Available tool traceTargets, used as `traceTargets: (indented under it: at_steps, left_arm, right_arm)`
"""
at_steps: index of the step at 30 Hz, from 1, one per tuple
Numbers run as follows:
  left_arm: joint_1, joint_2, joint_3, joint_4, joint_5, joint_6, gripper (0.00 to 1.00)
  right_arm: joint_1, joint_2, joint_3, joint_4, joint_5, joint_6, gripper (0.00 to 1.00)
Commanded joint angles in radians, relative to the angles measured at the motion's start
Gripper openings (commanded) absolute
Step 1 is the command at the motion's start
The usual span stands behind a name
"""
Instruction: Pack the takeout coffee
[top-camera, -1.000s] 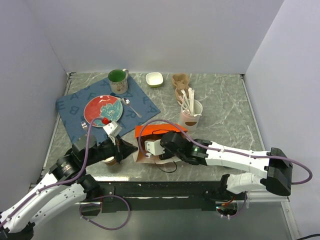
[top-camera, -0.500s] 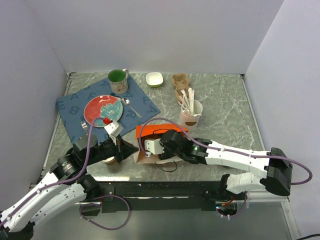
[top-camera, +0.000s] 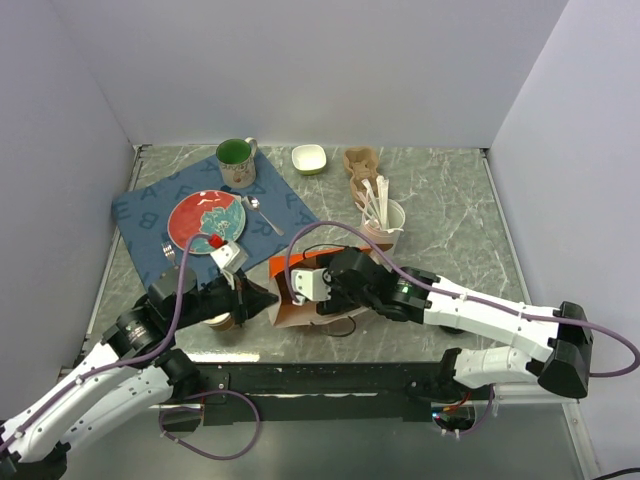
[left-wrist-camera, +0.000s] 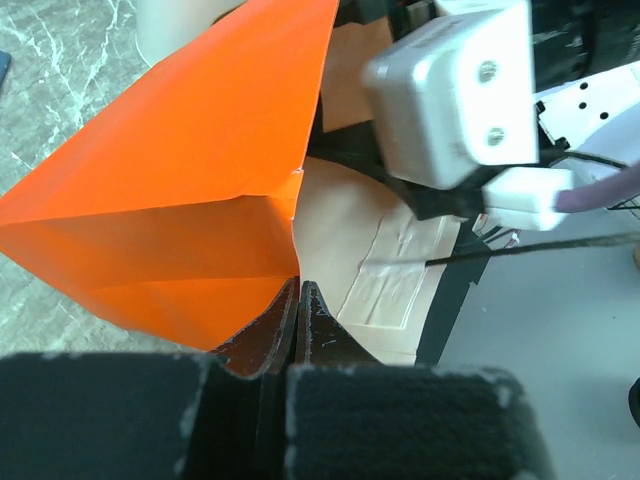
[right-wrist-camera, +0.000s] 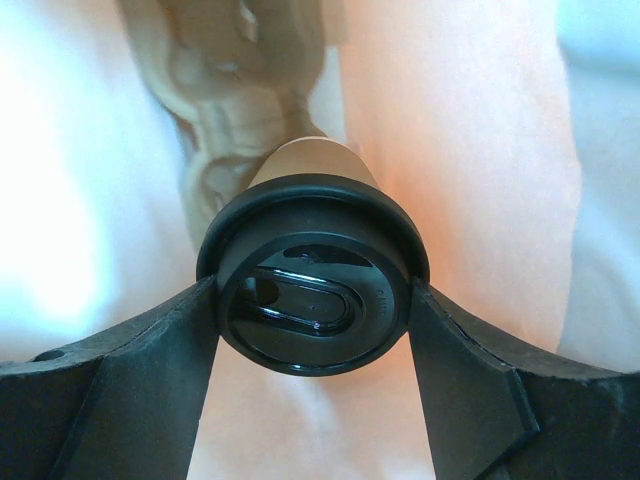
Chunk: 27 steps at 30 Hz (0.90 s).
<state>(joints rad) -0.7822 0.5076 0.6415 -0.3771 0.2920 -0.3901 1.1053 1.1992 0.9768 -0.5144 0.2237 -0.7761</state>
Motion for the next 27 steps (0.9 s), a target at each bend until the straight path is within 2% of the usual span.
traceTargets:
  at_steps: [1,7,14,23,27]
  left_arm:
    - [0.001,0.020,0.006,0.044,0.026,-0.001,0.01]
    - [0.001,0.037,0.020,0.035,0.027,-0.006,0.01]
    - [0.001,0.042,0.020,0.032,0.042,-0.035,0.01]
    - [0.001,0.060,0.030,0.026,0.047,-0.038,0.01]
    - [0.001,0.052,0.024,0.024,0.041,-0.044,0.01]
  right_arm:
    - [0.001,-0.030,0.019,0.000,-0.090,0.052,0.51]
    - [0.001,0.026,-0.029,0.089,-0.072,0.038,0.50]
    - [0.002,0.079,-0.081,0.250,0.072,0.044,0.50]
    - [0.002,0.112,-0.090,0.315,0.187,0.058,0.50]
    - [-0.007,0.085,-0.107,0.301,0.192,0.044,0.50]
